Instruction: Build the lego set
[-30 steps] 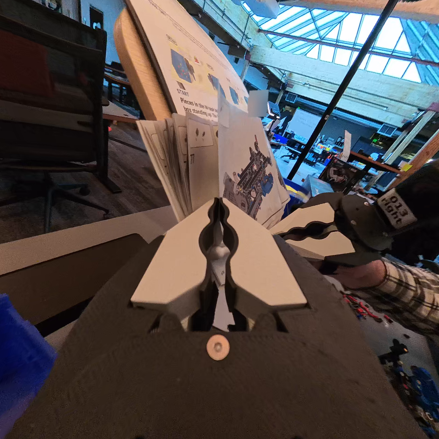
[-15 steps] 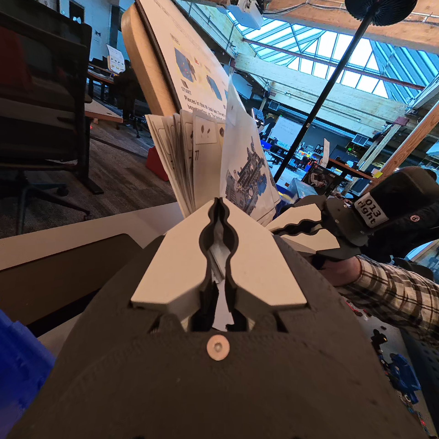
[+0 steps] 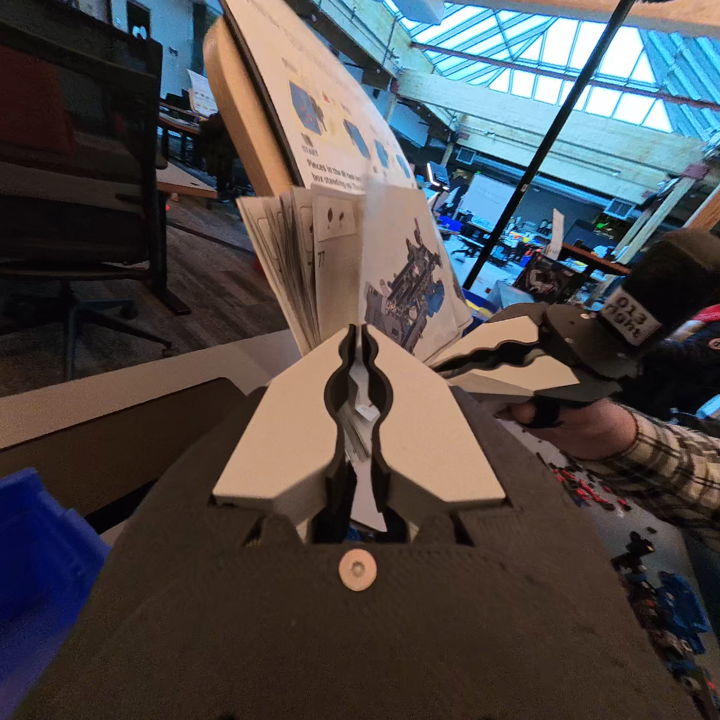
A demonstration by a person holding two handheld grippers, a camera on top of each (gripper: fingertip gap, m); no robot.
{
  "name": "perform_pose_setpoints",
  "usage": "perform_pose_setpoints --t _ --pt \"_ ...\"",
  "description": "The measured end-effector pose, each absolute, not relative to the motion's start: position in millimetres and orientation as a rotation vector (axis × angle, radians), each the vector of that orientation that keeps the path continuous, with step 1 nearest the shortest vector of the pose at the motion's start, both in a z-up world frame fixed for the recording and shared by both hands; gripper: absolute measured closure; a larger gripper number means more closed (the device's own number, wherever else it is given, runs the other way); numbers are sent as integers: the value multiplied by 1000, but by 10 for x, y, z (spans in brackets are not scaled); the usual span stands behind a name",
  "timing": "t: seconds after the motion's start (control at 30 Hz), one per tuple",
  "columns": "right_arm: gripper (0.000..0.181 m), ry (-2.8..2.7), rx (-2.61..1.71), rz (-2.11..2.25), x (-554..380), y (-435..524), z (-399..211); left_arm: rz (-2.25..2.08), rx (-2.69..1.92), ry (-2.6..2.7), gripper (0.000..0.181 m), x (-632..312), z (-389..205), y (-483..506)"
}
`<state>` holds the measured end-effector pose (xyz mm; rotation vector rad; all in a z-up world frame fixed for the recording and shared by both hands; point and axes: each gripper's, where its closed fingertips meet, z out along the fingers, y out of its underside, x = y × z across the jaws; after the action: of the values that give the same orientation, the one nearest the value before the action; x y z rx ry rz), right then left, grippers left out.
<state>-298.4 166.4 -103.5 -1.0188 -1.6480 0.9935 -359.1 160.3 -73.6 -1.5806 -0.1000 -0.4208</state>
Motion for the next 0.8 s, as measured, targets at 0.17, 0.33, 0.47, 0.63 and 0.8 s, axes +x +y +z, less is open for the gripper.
perform_pose_setpoints --t 0.17,0.33,0.47,0.63,0.8 --pt "165 -1613 -971 939 -2617 1714 -703 -232 -1563 -107 152 -3688 -460 1446" --pt "162 -1685 -964 842 -2063 1703 -527 -2 -1528 5 139 -3449 26 1205" --pt "162 -1699 -970 769 -1567 1707 -472 1 -1521 189 134 -2849 278 1110" --pt "161 -1767 -1043 698 -980 1661 -714 8 -1635 476 133 -2065 19 1064" --pt "159 -1865 -1148 652 -458 1622 -1188 -11 -1835 749 131 -1421 -712 988"
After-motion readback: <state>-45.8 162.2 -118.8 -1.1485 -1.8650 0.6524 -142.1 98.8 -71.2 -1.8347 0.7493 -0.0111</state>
